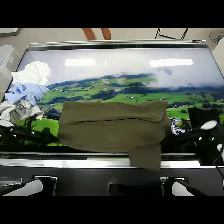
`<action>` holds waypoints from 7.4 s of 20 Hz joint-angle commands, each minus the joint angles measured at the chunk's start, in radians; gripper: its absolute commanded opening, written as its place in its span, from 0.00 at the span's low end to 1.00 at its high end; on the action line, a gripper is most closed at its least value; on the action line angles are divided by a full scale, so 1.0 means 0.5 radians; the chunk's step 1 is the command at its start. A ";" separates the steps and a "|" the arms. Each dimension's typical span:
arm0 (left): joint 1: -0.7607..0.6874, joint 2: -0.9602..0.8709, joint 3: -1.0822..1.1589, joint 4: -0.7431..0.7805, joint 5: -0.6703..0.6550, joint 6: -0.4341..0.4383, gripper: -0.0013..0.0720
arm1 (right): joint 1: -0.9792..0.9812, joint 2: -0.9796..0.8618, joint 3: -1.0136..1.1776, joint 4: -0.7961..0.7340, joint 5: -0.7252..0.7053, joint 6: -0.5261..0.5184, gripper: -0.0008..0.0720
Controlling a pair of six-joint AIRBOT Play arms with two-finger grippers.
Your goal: Fold the clothes and pants, and hang the long-sleeved shirts on hangers.
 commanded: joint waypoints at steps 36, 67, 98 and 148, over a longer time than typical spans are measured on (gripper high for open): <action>-0.277 -0.623 1.801 -0.245 -0.495 -0.559 0.75 | 0.064 -1.312 1.403 0.333 -0.069 -0.121 0.98; -2.425 -1.305 1.505 -1.246 1.305 -0.473 0.05 | 0.797 0.181 1.408 0.123 0.292 0.690 0.06; -0.578 0.282 1.499 0.563 0.113 -0.426 0.05 | 0.674 -0.763 0.845 0.177 -0.218 0.302 0.88; -0.620 0.282 1.499 0.475 0.086 -0.490 0.05 | -1.232 -0.170 1.364 -1.113 0.668 0.648 0.06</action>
